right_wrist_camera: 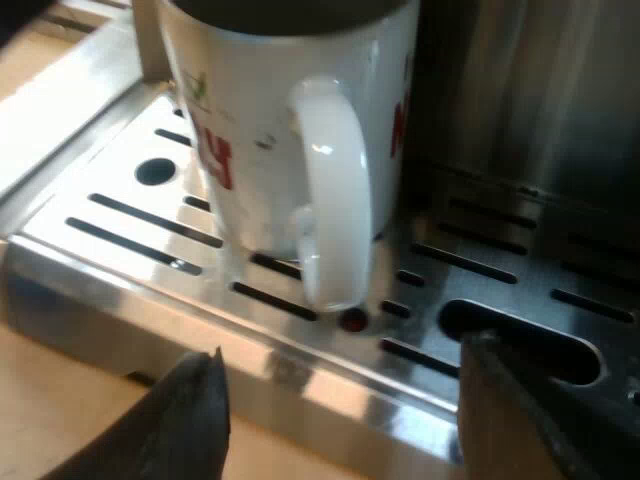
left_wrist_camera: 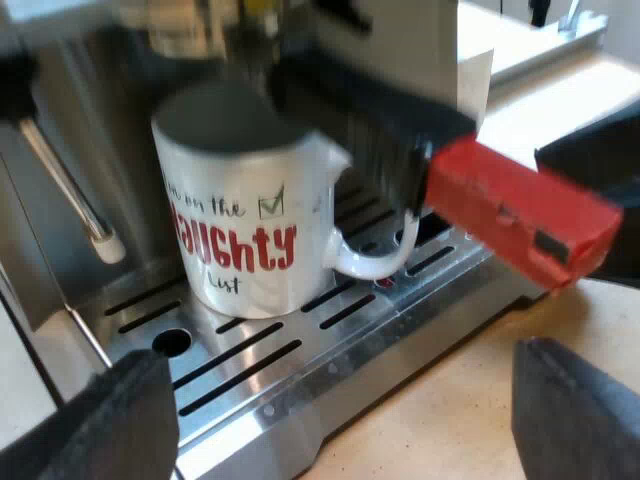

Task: Place mug into machine

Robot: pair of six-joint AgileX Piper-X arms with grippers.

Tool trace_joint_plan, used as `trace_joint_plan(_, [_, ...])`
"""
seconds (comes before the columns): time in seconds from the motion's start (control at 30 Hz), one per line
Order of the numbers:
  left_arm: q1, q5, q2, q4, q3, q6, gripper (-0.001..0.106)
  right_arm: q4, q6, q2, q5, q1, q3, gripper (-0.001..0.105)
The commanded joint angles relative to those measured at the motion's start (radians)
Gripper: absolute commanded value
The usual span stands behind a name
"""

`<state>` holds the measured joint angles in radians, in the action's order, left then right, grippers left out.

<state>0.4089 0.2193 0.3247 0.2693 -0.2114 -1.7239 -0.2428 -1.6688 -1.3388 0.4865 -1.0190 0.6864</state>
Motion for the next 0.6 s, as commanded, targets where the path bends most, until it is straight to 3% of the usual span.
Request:
trace_joint_plan(0.03, [0.003, -0.007, -0.066, 0.089, -0.048, -0.002, 0.071, 0.001, -0.002, 0.043, 0.009, -0.015, -0.012, 0.052])
trace_joint_plan(0.2, [0.003, -0.007, -0.144, 0.246, -0.120, 0.000, 0.071, 0.056, -0.002, 0.174, 0.010, -0.075, -0.017, 0.052])
trace_joint_plan(0.3, [0.003, -0.007, -0.176, 0.304, -0.165, 0.003, 0.071, 0.070, -0.002, 0.220, 0.010, -0.093, -0.017, 0.045])
trace_joint_plan(0.43, [0.003, -0.007, -0.225, 0.316, -0.238, 0.004, 0.071, 0.068, -0.004, 0.293, 0.008, -0.116, -0.015, 0.009])
trace_joint_plan(0.5, [0.003, -0.007, -0.232, 0.316, -0.269, 0.004, 0.071, 0.068, -0.004, 0.312, 0.008, -0.116, -0.009, 0.000])
trace_joint_plan(0.6, [0.003, -0.007, -0.233, 0.316, -0.308, 0.004, 0.071, 0.066, -0.004, 0.319, 0.011, -0.116, 0.018, 0.000])
